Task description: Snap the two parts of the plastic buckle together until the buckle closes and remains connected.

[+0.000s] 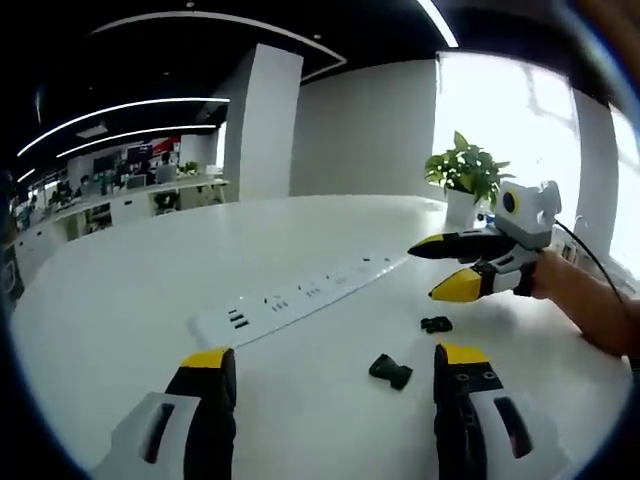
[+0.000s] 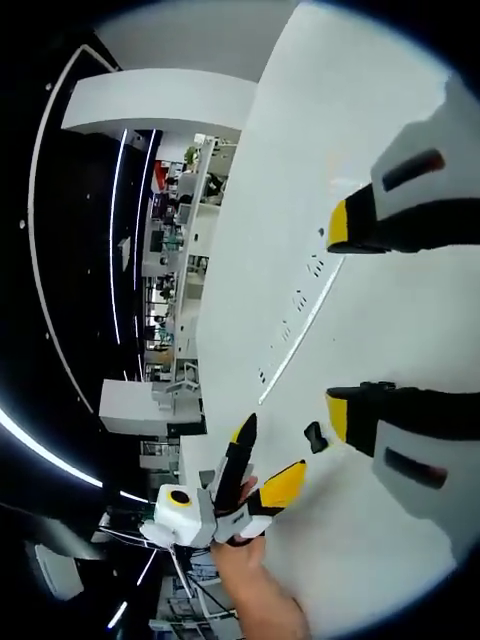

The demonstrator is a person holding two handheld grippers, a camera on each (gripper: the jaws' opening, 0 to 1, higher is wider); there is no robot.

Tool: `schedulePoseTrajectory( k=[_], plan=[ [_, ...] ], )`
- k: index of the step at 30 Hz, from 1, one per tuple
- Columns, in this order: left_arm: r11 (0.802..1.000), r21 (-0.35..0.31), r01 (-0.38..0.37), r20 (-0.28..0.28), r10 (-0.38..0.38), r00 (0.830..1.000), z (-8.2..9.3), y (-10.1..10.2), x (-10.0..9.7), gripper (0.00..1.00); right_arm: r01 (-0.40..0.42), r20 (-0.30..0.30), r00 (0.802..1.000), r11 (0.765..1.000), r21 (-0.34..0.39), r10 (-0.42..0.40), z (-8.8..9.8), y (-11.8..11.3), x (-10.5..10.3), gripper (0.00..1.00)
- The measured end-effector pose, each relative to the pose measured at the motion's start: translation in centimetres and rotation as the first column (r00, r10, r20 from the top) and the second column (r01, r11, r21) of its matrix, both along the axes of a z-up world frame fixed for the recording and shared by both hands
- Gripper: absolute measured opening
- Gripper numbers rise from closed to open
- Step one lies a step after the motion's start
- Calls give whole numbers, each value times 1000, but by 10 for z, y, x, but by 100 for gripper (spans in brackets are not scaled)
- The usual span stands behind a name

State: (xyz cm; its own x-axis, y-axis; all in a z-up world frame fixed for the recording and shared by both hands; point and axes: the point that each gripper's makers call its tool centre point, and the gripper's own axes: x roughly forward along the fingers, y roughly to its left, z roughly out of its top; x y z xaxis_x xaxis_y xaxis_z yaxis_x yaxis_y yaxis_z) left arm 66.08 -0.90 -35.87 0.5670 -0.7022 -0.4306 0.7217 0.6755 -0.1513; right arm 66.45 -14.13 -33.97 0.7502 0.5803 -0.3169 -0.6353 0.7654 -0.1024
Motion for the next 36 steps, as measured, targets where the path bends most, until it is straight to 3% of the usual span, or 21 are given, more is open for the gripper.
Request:
schedulePoseTrajectory(
  k=[3, 6, 11, 13, 16, 21, 26, 30, 36],
  plan=[
    [1000, 16, -14, 4, 14, 1000, 0, 3, 2, 80, -10, -6, 1000, 1000, 3, 10, 0, 4, -2, 48],
    [1000, 8, -9, -7, 9, 1000, 1, 0, -10, 80, -27, -17, 999, 1000, 2, 27, -2, 7, -5, 47],
    [997, 74, 6, 20, -8, 1000, -4, -2, -16, 80, -67, -36, 997, 998, -2, 67, -7, 12, -12, 46],
    [997, 78, 14, 16, -15, 1000, -7, -1, -14, 80, -88, -48, 995, 996, -1, 88, -10, 15, -15, 44],
    [995, 96, 29, 14, -31, 999, -10, -4, -22, 79, -105, -68, 992, 995, 0, 104, -14, 16, -19, 32],
    [993, 110, 34, 16, -36, 999, -12, -2, -24, 78, -109, -77, 991, 994, 19, 110, -14, 17, -20, 35],
    [996, 60, -61, 45, 58, 997, -2, 9, -13, 76, -104, -76, 992, 994, 18, 105, -14, 16, -20, 33],
    [986, 93, -136, 64, 130, 989, -8, 24, -4, 70, -106, -74, 992, 994, 19, 107, -13, 17, -21, 34],
    [993, 65, -103, 42, 100, 994, -9, 13, -7, 70, -101, -72, 992, 995, 20, 103, -13, 16, -22, 33]
  ],
)
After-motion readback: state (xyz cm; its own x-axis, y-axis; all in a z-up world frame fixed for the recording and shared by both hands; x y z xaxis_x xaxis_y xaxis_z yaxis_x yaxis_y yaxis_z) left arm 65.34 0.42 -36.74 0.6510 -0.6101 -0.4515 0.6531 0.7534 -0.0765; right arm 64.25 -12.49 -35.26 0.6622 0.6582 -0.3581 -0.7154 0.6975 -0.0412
